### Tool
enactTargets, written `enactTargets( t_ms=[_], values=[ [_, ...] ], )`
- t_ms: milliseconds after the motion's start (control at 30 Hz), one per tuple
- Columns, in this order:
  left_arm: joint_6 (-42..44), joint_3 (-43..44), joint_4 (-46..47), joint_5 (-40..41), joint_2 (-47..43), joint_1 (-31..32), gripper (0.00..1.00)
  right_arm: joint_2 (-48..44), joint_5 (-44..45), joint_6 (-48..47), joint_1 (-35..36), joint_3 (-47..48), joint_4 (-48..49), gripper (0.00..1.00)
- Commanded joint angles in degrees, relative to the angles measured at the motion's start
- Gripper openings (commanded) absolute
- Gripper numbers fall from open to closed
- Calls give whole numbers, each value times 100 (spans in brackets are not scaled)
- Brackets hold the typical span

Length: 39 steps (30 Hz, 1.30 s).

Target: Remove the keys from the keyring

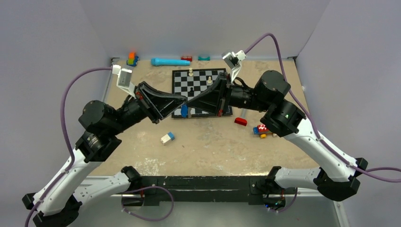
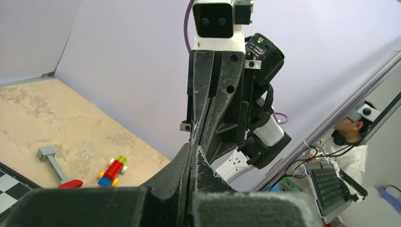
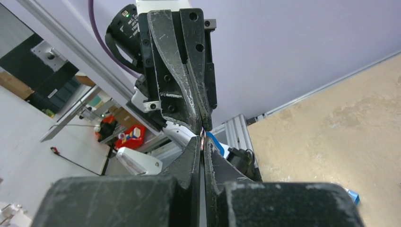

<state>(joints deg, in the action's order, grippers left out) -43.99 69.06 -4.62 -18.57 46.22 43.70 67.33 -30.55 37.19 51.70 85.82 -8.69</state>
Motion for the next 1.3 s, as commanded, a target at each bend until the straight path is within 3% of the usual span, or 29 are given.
enactTargets(
  t_ms=[0, 267, 500, 533, 633, 733, 800, 933, 1033, 1267],
  values=[
    [-235, -125, 753, 578, 28, 62, 0, -71, 21, 204, 124, -73, 541, 0],
    [-357, -386, 949, 1037, -139, 123, 0, -61, 143, 238, 125, -75, 679, 0],
    [-382, -398, 1037, 936, -127, 125, 0, -78, 154, 258, 120, -118, 740, 0],
    [-368, -371, 1013, 891, -118, 123, 8, -86, 156, 254, 122, -125, 737, 0],
    [-231, -248, 808, 770, -116, 123, 50, -127, 163, 193, 124, -94, 603, 0],
    [0, -49, 497, 726, -187, 128, 85, -199, 98, 120, 113, -91, 450, 0],
    [205, 149, 10, 717, -245, 124, 92, -255, 97, 57, 118, -94, 344, 0],
    [900, 981, -1201, 308, -67, 122, 91, -324, 20, -198, 113, 32, -185, 0],
    [1586, 1845, -2439, -137, 236, 123, 80, -370, -99, -569, 109, 308, -849, 0],
    [2531, 3208, -4333, -874, 881, 112, 69, -168, -493, -1401, 99, 1241, -2126, 0]
  ],
)
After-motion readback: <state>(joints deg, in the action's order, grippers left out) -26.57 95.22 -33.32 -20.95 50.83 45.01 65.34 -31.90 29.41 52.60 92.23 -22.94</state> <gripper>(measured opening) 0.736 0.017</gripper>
